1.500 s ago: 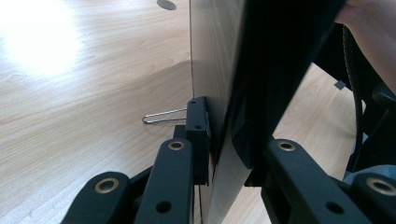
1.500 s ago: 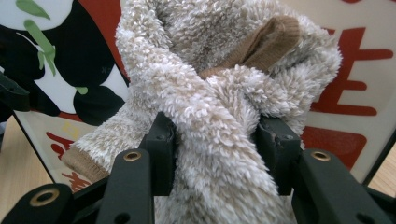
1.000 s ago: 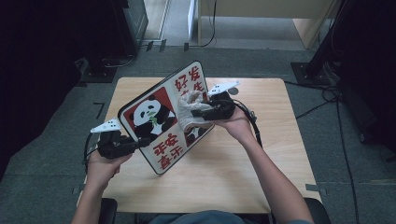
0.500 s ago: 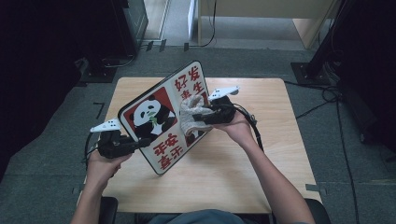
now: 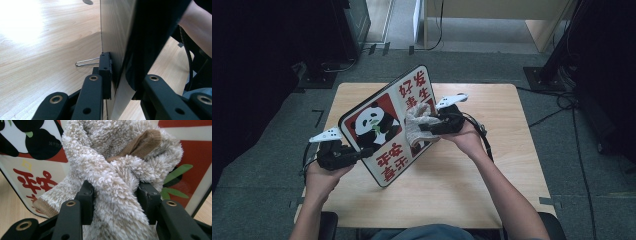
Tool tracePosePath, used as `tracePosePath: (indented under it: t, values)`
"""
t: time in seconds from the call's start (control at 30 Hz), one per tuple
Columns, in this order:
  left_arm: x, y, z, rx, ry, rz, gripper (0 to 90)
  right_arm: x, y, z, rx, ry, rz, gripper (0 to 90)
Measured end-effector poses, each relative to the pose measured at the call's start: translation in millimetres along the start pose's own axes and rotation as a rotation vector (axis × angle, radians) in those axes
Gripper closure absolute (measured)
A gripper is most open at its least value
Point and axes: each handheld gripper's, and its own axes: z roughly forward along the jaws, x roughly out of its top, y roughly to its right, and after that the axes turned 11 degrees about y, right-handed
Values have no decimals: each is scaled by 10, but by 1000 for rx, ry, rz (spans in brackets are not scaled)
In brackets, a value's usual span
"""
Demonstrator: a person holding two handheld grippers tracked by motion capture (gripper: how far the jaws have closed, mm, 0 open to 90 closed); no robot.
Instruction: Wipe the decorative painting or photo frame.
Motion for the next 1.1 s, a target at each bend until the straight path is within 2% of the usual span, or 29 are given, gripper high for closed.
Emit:
tracePosePath:
  t: [0.43, 0.77, 1.1]
  values:
    - [2, -3, -6, 6, 3, 10, 785, -121, 27, -2, -5, -42, -1, 557]
    - [6, -8, -6, 3, 0, 12, 785, -272, 49, 23, -7, -41, 20, 558]
    - [5, -11, -6, -1, 1, 12, 783, -465, 70, 54, -19, -79, 36, 557]
